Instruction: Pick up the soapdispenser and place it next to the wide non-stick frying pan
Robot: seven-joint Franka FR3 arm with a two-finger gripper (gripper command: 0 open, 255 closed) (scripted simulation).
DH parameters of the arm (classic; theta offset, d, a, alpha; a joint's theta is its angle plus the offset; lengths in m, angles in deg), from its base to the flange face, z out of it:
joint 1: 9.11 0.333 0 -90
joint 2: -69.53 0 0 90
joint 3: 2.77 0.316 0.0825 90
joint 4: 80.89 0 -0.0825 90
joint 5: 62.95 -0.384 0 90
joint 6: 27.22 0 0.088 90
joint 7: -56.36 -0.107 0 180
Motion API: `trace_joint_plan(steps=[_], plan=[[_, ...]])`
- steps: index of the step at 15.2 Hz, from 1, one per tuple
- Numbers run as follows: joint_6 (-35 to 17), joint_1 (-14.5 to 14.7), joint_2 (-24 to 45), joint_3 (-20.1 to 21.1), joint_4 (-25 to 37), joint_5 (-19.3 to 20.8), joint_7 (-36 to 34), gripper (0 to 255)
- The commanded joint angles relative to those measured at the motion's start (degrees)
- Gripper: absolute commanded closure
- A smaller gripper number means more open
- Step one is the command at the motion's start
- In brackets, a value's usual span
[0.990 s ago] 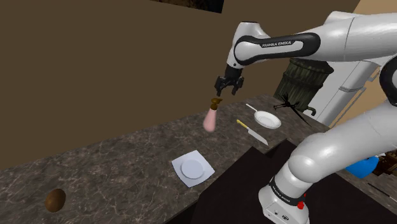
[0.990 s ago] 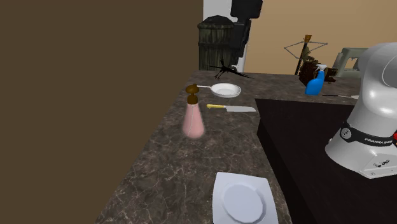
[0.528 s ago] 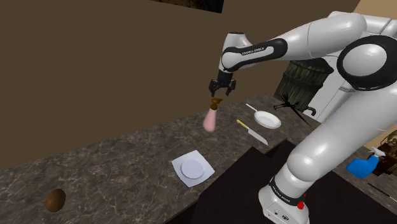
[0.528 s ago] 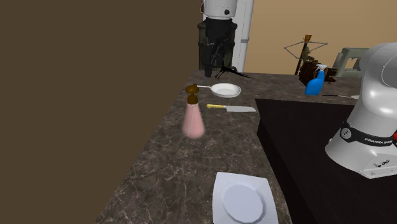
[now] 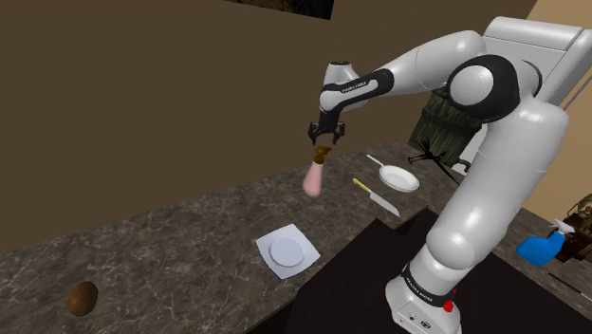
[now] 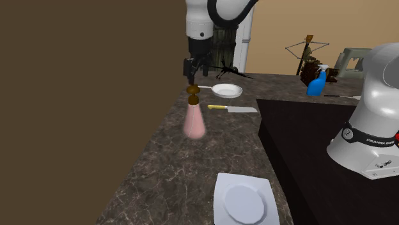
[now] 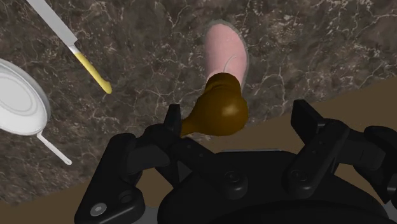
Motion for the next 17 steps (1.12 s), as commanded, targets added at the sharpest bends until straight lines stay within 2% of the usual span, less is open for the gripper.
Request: trace_joint_plan(steps=[1,9,17], plan=[[-1.19,-0.63,3.88,-0.79,2.80,0.61,-1.02,0],[-6.24,-1.20,8.02,-1.24,1.96,0.89,-1.32,0],[-6.23,-1.20,8.01,-1.24,1.95,0.89,-1.32,0]])
